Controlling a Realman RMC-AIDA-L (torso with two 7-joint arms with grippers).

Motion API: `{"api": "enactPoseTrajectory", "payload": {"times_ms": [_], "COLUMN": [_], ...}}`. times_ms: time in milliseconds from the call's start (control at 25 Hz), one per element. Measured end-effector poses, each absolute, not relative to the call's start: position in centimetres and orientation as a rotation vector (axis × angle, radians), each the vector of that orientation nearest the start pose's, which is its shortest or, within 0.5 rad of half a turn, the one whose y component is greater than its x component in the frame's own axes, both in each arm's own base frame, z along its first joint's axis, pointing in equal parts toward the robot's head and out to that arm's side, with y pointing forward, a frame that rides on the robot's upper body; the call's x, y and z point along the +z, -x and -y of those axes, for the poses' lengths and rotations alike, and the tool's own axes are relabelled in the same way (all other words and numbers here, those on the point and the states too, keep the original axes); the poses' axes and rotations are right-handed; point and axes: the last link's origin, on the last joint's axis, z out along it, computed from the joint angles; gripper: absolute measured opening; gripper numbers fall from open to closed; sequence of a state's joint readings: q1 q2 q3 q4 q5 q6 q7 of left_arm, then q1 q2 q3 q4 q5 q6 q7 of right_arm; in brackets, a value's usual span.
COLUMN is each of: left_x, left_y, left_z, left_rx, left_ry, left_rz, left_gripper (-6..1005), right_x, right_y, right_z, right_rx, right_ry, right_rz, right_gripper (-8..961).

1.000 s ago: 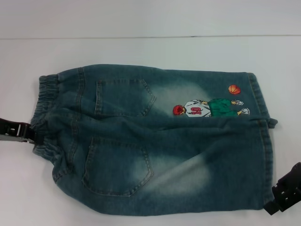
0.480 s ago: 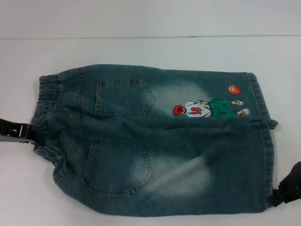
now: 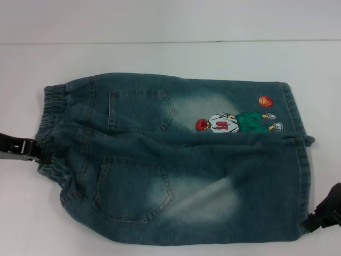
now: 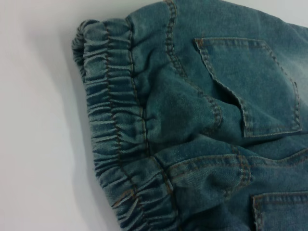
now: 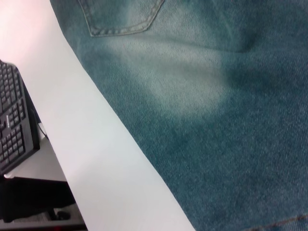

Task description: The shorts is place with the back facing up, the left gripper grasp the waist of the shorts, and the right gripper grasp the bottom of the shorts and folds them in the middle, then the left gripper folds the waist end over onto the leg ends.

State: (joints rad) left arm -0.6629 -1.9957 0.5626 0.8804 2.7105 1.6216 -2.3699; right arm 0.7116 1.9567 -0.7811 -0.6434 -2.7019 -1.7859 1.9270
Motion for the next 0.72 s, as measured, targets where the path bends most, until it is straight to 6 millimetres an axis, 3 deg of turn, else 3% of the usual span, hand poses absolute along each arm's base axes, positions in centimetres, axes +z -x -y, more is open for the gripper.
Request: {"api": "enactPoseTrajectory", "payload": {"times_ms": [160,480,720], "left_x": [7.0,8.4,9.8], "left_y": [30.3,30.3,31.0], "left_z": [-35.2,-35.8,-36.3], "left_rx": [0.051,-0.134,-0.307], "left_ry": [2.272,2.215,2.089], "left_rz": [1.696,1.711,1.730], "left_gripper": [13,13,13], "right_x": [3.0,6.4,7.2], "right_y": [-29.5,-30.8,-32.1], "right_z": [-31.4,-31.9,-32.0], "right_rx": [-0.347,0.160,0.409], "right_ry": [2.959,2.801,2.617], "right_rz": [-1.297,-1.289,-1.272], "right_gripper": [3,4,5]}}
